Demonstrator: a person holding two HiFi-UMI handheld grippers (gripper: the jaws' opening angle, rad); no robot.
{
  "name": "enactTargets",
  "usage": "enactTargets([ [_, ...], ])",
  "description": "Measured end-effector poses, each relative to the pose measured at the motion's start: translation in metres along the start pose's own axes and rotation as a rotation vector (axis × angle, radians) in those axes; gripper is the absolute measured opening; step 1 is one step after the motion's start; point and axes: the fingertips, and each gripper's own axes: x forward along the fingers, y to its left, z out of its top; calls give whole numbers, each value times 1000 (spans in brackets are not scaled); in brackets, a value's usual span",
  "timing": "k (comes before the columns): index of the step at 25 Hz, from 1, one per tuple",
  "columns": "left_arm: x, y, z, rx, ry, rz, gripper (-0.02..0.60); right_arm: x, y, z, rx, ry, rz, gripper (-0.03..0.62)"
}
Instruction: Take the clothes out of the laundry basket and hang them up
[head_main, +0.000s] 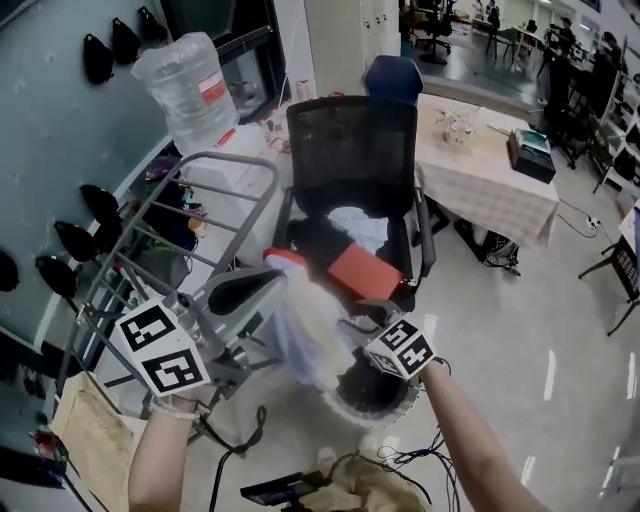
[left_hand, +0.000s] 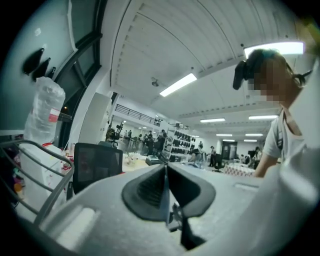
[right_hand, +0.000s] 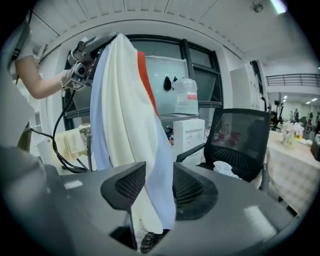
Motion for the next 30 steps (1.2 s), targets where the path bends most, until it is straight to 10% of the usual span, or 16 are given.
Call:
enactTargets([
  [4, -11, -10, 9, 7, -18, 16, 11, 9, 19, 3, 28, -31, 62, 140],
  [6, -20, -10, 9, 19, -14, 40, 11, 7, 18, 5, 5, -34, 31, 15],
  [19, -123, -1, -2, 41, -51, 330, 11, -68, -30, 102, -165, -119, -239, 12],
  [30, -199, -12, 19, 117, -88, 581, 11, -77, 9, 225, -318, -311, -200, 12],
])
